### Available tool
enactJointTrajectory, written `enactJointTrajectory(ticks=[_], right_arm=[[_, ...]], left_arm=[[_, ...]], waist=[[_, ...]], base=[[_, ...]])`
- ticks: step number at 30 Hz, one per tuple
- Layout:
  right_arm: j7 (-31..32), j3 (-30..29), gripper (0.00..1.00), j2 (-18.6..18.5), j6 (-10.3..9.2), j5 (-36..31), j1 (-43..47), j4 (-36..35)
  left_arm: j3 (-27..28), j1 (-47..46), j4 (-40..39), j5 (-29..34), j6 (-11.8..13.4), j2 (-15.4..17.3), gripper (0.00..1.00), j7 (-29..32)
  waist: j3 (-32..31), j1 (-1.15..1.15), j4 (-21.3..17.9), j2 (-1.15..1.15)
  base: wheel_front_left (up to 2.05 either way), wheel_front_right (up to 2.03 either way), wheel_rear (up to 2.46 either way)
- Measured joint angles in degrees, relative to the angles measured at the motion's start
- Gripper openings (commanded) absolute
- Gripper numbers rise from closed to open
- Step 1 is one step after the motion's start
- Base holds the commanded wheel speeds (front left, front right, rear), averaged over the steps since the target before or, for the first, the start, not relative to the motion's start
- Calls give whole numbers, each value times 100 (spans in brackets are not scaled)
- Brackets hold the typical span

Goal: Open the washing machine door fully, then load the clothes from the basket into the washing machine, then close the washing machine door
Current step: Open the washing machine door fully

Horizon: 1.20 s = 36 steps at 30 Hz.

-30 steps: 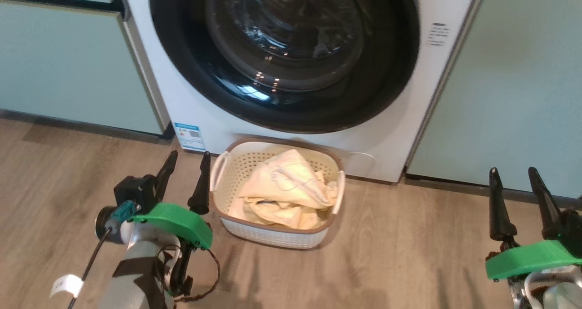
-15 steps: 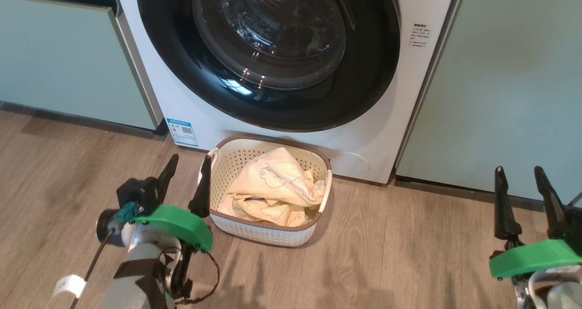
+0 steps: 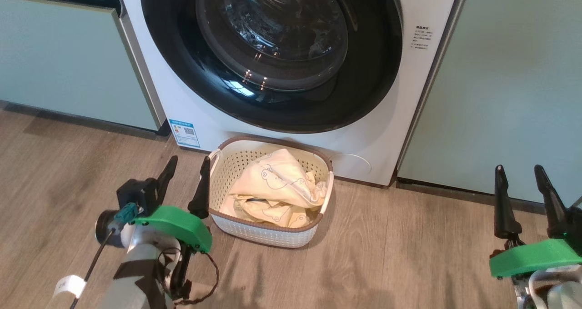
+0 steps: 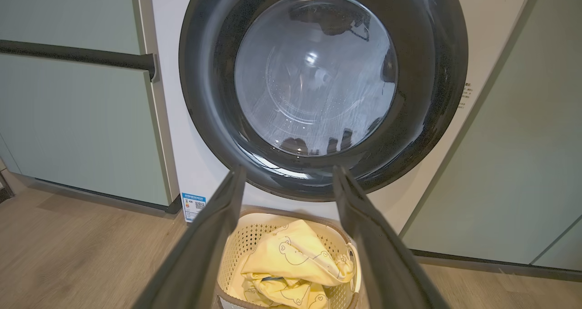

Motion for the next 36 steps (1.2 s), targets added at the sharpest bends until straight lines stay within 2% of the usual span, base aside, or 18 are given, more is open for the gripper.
enactJointTrajectory(ticks=[13,14,16,17,18,19,28,31,32,36], right_arm=[[0,-2,100,0,0,55,-1,-44],[0,-2,95,0,0,55,-1,-44],[0,-1,65,0,0,148,-3,-38],[0,-2,47,0,0,250,-8,-23],[0,-2,16,0,0,339,-18,2],[0,-8,0,0,0,453,-33,30],[-4,-222,0,2,0,3210,-708,660],[-5,-377,0,0,0,4864,-1003,981],[-5,-374,0,-18,0,5226,-1096,1078],[77,-180,0,-337,0,6411,-1480,1334]], left_arm=[[54,0,-1,44,0,-3,100,0],[54,0,-1,44,0,-3,100,0],[54,0,0,43,0,-7,100,0],[54,0,0,43,0,-8,100,0],[55,0,0,43,0,-8,100,1],[54,0,0,43,0,-9,100,1],[49,-1,7,16,0,-22,100,1],[51,-5,7,15,0,-23,100,0],[45,-12,5,14,0,-27,100,1],[4,-64,4,-8,0,-30,100,1]], waist=[[47,0,-24,0],[47,0,-24,0],[63,0,-18,0],[71,0,-15,0],[81,0,-11,0],[93,0,-6,0],[287,0,119,0],[402,1,187,0],[437,0,212,0],[591,0,310,0]], base=[[0,0,0],[0,0,0],[0,0,0],[0,0,0],[0,0,0],[0,0,0],[0,0,0],[0,0,0],[0,0,0],[0,0,0]])
